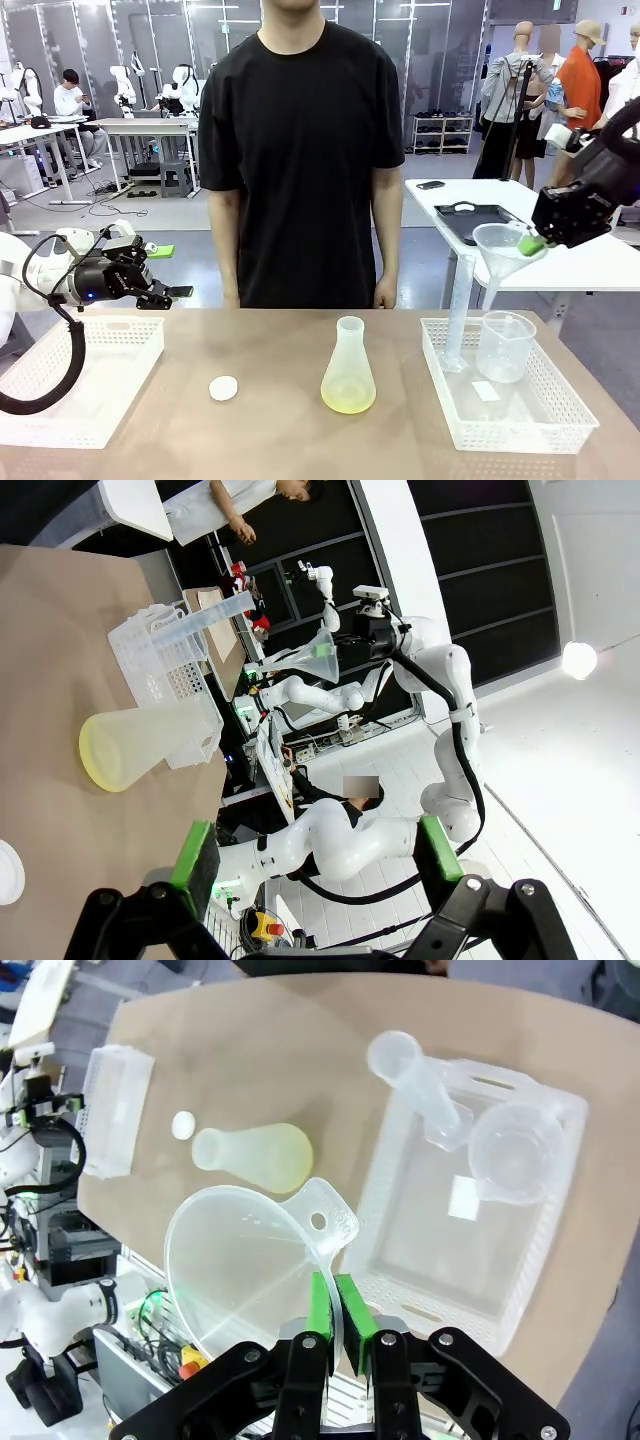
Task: Prepare the solutions needed for the experiment.
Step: Once the solution is in the Big flask , pick up the Plastic Funnel and place it back into the right Organizing basket.
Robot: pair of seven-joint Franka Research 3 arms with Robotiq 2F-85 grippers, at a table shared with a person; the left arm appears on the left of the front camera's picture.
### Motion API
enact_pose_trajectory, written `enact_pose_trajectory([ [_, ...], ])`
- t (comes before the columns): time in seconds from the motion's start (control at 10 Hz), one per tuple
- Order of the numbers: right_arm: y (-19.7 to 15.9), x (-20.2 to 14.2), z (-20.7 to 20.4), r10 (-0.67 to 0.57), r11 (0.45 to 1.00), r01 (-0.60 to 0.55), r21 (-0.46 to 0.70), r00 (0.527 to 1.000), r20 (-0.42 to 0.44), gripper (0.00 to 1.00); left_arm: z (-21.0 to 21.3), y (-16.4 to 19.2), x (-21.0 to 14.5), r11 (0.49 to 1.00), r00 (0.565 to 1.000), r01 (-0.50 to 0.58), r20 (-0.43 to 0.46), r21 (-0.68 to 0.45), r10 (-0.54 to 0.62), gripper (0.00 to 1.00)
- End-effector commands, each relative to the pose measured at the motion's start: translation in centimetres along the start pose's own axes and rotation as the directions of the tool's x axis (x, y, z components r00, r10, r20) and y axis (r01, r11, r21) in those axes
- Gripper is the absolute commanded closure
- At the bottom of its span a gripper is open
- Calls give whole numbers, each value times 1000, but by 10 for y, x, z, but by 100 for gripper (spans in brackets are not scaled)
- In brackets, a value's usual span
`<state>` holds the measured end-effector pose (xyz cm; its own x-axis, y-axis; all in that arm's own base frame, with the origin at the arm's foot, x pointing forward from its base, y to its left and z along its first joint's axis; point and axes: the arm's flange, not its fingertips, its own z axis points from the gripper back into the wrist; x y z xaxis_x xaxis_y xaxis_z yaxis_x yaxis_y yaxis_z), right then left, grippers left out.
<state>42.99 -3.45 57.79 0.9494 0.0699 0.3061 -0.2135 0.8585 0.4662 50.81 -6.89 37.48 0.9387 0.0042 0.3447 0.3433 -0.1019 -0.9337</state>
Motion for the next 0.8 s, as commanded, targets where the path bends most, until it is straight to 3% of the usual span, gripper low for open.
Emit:
enact_pose_trajectory([
  [0.0,1,7,0,-32,999,31,-31,999,-38,100,0,0,1,1000,1000,17,-7,-18,-17,0],
  [0.1,0,0,0,0,1000,0,0,1000,0,100,0,0,1,1000,1000,17,-7,-18,-17,0],
  [0.4,0,0,0,0,1000,0,0,1000,0,100,0,0,1,1000,1000,17,-7,-18,-17,0],
  [0.5,-4,0,-1,-8,1000,8,-9,1000,-12,95,0,0,1,1000,1000,17,-7,-18,-17,0],
  [0.7,-12,0,-30,-37,999,38,18,998,-51,95,0,0,1,1000,1000,17,-7,-18,-17,0],
])
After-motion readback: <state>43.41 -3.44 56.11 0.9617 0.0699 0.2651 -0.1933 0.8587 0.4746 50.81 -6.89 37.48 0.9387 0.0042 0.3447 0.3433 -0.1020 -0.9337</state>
